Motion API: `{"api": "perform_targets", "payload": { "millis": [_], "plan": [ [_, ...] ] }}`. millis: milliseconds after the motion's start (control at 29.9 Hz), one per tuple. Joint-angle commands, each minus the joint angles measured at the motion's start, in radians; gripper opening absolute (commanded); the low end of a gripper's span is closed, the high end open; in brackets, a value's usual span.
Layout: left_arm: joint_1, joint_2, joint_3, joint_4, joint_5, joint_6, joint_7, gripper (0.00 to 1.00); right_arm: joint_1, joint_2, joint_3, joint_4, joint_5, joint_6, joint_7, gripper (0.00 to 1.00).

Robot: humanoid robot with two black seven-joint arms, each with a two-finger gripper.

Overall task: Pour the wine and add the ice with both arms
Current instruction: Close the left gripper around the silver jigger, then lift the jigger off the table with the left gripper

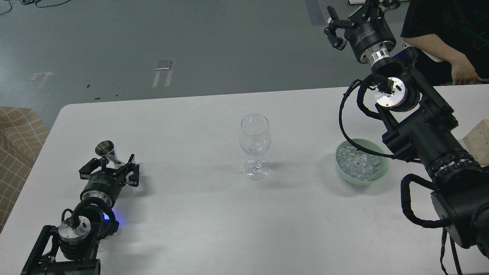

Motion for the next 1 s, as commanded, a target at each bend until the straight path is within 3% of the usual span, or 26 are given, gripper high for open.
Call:
{"api": "perform_targets", "payload": {
  "millis": [0, 301, 969],
  "plan": [
    [0.000, -0.003, 0.000, 0.005, -0.001, -0.003, 0.000, 0.60, -0.001, 0.000, 0.000, 0.001, 0.000, 0.000, 0.000, 1.00],
    [-0.006, -0.002, -0.005, 0.018, -0.002, -0.005, -0.008, 0.59, -0.001, 0.000, 0.000, 0.001, 0.000, 0.000, 0.000, 1.00],
    [-0.014, -0.005, -0.017, 0.041, -0.018, -0.048, -0.008, 0.22, -0.001, 0.000, 0.000, 0.003, 0.000, 0.000, 0.000, 1.00]
  ]
}}
